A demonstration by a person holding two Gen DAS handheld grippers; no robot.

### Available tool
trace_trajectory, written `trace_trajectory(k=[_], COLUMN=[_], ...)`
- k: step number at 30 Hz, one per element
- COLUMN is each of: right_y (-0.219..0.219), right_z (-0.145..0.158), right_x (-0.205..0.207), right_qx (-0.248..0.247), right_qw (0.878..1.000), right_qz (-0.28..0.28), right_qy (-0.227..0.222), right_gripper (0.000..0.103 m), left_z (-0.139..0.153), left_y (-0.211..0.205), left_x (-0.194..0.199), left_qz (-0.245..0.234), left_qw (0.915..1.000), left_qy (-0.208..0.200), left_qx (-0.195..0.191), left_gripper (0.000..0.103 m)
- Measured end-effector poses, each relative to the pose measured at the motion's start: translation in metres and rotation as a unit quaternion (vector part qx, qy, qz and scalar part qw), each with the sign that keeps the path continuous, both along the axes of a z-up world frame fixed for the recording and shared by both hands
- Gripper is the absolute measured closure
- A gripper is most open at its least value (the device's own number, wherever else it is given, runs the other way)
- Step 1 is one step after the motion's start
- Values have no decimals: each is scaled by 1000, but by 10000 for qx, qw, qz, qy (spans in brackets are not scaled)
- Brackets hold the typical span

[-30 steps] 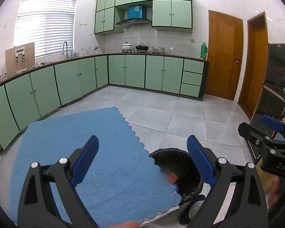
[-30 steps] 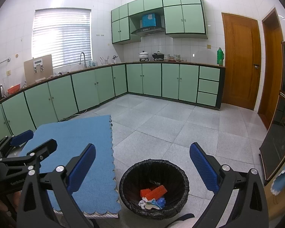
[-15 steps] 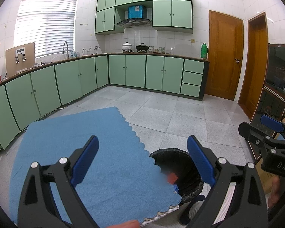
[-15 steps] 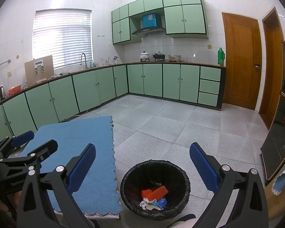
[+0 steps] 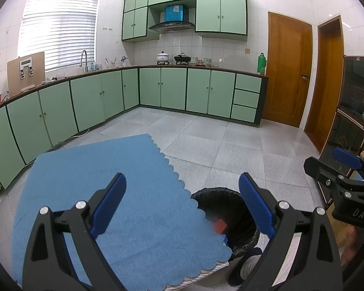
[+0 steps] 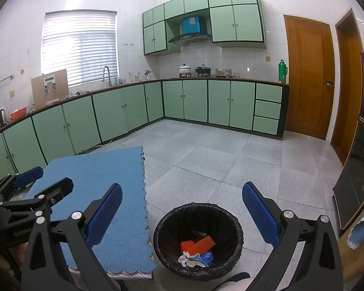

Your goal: Collect trash

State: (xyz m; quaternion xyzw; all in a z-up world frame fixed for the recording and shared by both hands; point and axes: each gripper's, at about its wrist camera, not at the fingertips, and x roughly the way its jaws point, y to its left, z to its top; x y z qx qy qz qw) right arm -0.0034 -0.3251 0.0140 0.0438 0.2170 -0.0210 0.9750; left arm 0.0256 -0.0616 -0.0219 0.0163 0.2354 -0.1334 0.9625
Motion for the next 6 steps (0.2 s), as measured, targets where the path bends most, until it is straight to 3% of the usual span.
trace_trajectory(k=[6], right_y=[0], right_z=[-1], right_x=[1], right_qx=[-1], right_qw=[10000], right_qz=[4], right_qy=[2], right_gripper=[6], left_z=[-2], left_y=[0], left_x=[2], left_qz=[2], left_qw=[10000], left_qy=[21], left_qx=[5], left_gripper=[12])
